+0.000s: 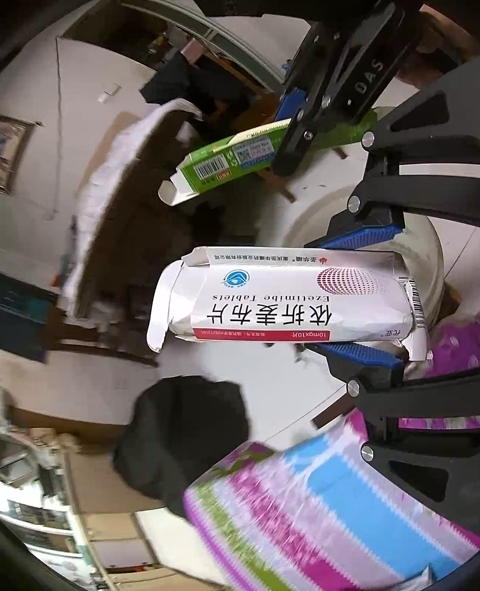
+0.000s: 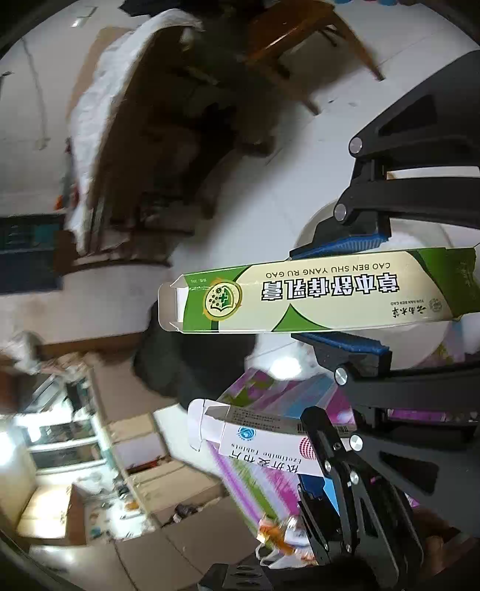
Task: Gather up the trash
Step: 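Carry both boxes over the white basin on the floor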
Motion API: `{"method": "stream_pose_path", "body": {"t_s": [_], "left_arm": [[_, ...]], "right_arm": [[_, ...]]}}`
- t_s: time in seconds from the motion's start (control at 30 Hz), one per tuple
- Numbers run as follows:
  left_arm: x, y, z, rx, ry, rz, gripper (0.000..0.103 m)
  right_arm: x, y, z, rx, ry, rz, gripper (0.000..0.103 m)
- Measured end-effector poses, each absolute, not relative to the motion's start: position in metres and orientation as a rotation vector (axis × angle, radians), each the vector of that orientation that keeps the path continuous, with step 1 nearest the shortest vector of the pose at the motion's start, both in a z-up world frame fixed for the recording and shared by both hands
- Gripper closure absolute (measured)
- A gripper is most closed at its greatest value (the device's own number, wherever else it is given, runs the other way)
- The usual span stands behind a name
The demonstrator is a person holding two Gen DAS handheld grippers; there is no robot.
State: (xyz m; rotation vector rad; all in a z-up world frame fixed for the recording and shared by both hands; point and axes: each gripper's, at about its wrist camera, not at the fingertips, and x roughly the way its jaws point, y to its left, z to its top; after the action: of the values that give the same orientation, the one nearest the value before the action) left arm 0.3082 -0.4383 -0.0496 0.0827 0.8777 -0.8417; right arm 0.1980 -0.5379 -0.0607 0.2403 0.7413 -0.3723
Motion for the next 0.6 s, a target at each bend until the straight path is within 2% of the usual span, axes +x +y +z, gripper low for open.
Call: {"method": "stream_pose_path", "body": {"t_s": [0.23, 0.6], "left_arm": [[0.325, -0.470, -0.096, 0.088, 0.987, -0.839, 0.057], [0.331, -0.483, -0.127, 0.098, 1.026, -0.835, 0.056]], "right_arm": [[0.205, -0.564, -0.106, 0.331, 0.844, -0.367, 0.068], [0.208, -0.575, -0.117, 0.362, 0.869, -0.360, 0.068]]}}
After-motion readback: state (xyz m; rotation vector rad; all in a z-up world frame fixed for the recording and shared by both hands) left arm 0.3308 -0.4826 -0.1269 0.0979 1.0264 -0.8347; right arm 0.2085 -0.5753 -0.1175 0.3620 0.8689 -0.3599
